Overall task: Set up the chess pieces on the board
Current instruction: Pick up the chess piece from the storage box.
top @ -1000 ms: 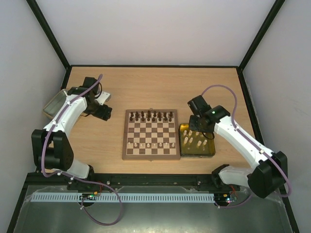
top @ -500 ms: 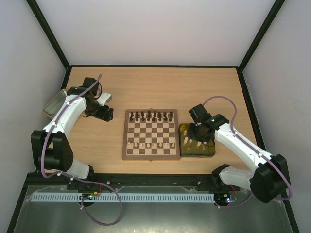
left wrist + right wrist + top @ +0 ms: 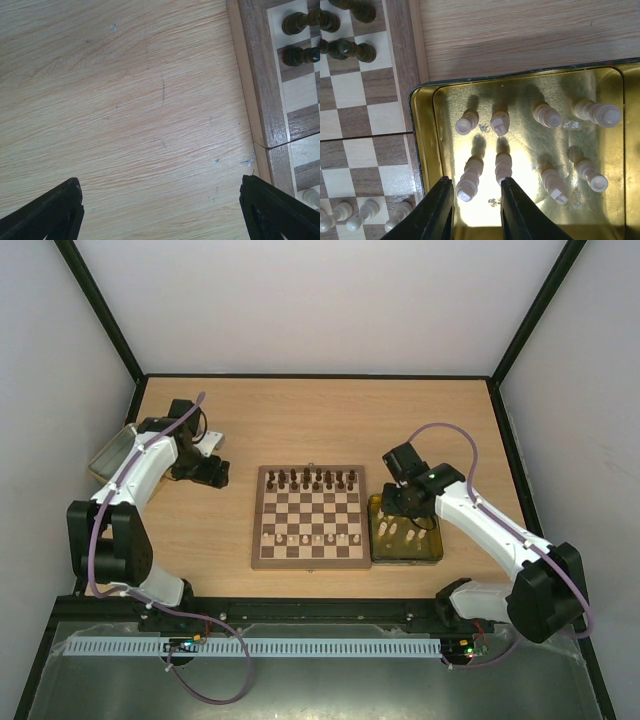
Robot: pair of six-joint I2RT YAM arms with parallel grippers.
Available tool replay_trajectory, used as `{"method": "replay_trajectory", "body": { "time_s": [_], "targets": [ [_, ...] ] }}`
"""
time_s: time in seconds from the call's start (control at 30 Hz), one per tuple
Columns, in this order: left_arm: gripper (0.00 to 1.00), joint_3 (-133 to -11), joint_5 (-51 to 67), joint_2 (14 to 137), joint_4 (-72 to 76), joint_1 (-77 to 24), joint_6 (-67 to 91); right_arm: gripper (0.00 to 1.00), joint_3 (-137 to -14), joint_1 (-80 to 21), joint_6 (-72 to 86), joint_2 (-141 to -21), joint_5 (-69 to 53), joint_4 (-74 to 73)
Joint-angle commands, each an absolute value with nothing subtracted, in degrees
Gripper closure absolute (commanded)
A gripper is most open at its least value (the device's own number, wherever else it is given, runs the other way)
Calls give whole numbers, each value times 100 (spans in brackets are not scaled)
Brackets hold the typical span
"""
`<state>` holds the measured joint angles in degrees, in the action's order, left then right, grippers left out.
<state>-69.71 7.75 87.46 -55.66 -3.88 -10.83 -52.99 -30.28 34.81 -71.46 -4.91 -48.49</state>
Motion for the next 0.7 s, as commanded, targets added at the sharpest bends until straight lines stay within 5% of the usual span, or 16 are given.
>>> {"method": "replay_trajectory", "body": {
  "time_s": [0.0, 0.67],
  "targets": [
    [14, -7090, 822, 8868, -5559, -360, -967, 73, -5253, -2979, 3499, -7247, -260, -4746],
    [14, -6865, 898, 8691, -5411, -378, -905, 75, -5873, -2870, 3279, -8827, -814, -4312]
  ]
}}
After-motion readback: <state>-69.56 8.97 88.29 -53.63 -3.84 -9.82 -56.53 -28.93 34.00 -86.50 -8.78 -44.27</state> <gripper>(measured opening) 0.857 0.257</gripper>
